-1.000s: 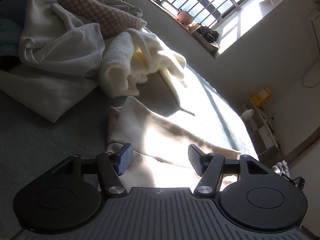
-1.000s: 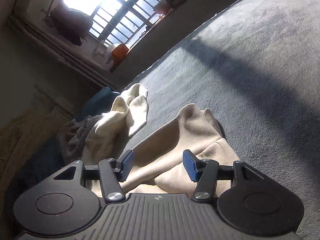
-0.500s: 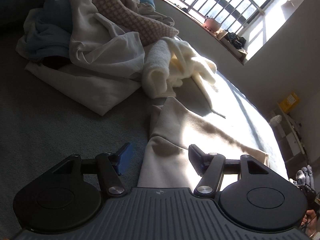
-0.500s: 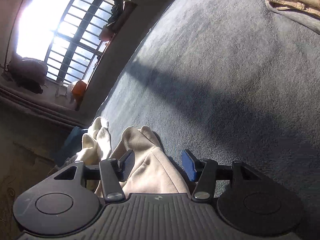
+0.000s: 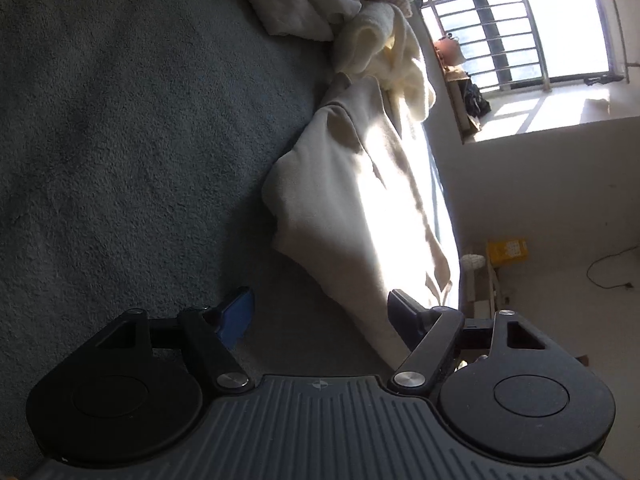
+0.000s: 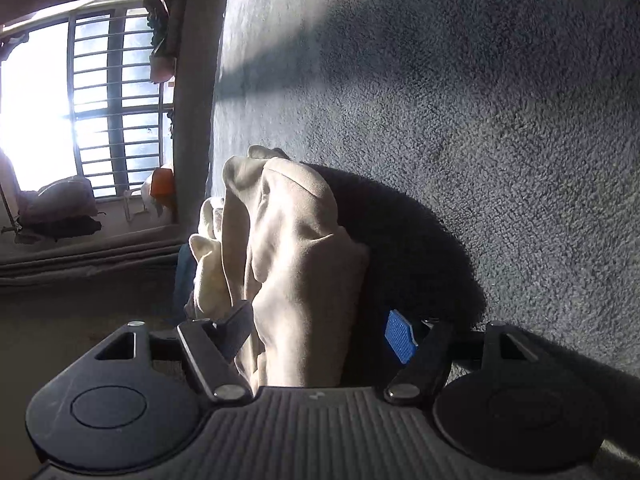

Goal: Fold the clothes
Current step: 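Lift the held hoodie edge with both grippers and fold it over the other half, then lower the folded edge onto the hoodie and open both grippers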

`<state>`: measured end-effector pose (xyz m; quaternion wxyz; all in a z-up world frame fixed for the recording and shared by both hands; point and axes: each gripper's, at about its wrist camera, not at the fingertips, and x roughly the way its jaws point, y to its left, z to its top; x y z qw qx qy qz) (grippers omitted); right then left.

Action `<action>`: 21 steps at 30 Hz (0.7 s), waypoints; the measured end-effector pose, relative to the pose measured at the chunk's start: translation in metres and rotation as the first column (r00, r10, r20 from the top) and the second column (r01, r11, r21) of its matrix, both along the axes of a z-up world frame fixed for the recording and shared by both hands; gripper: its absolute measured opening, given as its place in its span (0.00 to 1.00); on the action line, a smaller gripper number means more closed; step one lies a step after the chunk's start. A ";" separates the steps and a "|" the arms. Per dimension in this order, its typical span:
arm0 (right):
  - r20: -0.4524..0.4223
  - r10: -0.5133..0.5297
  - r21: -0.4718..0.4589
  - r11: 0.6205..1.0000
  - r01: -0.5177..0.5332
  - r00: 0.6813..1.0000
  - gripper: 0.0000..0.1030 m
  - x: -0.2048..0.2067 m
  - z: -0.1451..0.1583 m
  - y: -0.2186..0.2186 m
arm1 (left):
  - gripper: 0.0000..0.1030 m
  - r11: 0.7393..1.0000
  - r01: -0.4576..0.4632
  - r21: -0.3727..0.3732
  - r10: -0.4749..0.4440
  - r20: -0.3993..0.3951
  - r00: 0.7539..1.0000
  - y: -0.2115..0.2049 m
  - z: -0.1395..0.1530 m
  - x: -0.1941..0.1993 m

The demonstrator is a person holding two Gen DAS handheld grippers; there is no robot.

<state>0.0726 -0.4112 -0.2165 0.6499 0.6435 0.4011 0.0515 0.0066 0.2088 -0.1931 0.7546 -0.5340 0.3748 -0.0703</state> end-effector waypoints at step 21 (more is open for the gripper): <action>0.073 0.056 -0.437 0.899 -0.019 0.996 0.21 0.047 0.038 0.015 | 0.08 0.983 -0.102 0.150 0.097 0.040 0.994 0.023 0.000 0.040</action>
